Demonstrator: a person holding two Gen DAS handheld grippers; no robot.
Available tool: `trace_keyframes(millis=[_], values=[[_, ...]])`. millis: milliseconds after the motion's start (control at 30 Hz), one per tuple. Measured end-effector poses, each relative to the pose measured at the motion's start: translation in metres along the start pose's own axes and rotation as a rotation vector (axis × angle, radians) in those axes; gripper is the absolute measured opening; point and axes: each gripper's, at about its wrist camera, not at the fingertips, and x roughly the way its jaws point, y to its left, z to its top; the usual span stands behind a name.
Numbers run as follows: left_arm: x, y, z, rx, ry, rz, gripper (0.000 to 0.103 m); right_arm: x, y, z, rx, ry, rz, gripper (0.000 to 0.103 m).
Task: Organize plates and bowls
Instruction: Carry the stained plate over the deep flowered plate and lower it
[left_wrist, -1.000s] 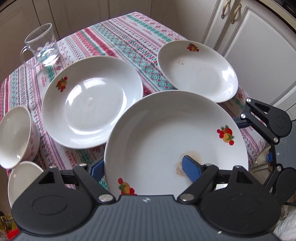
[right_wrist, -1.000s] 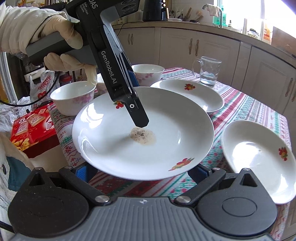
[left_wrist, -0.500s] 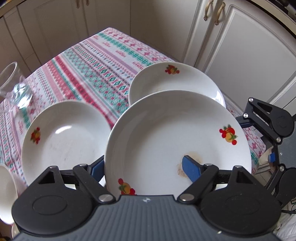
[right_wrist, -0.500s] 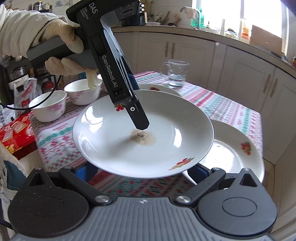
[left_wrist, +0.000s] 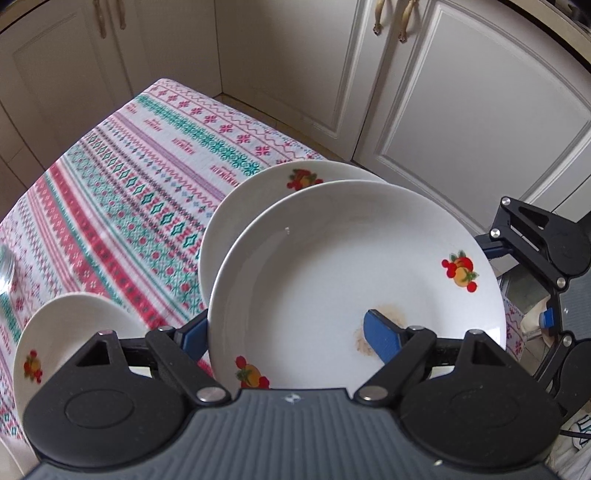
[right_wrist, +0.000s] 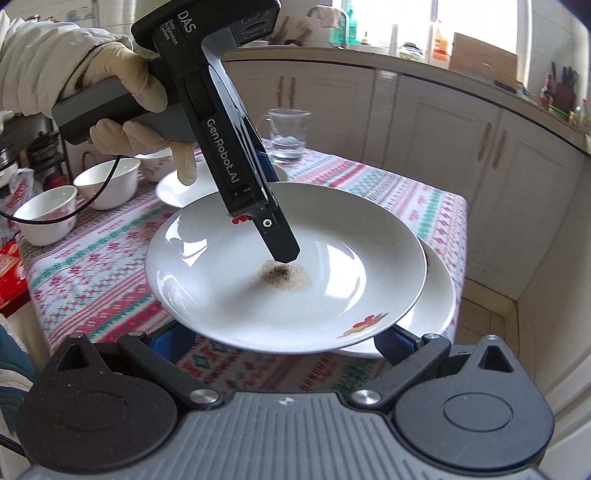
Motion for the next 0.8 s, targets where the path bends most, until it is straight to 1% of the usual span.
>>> trace_keyframes(millis=[133,300,800], values=[[0.009,0.0,0.009,0.011,-0.005,-0.016,0.085,0.0,-0.006,-0.003,0.023,0.006,-0.024,0.103],[0.017,0.001,0.016,0.012,-0.006,-0.038,0.085,-0.001,-0.014,-0.006,0.062,-0.001,-0.033,0.103],[0.036,0.007,0.033,0.015,-0.006,-0.081,0.085,0.004,-0.019,0.001,0.133,0.032,-0.082,0.103]])
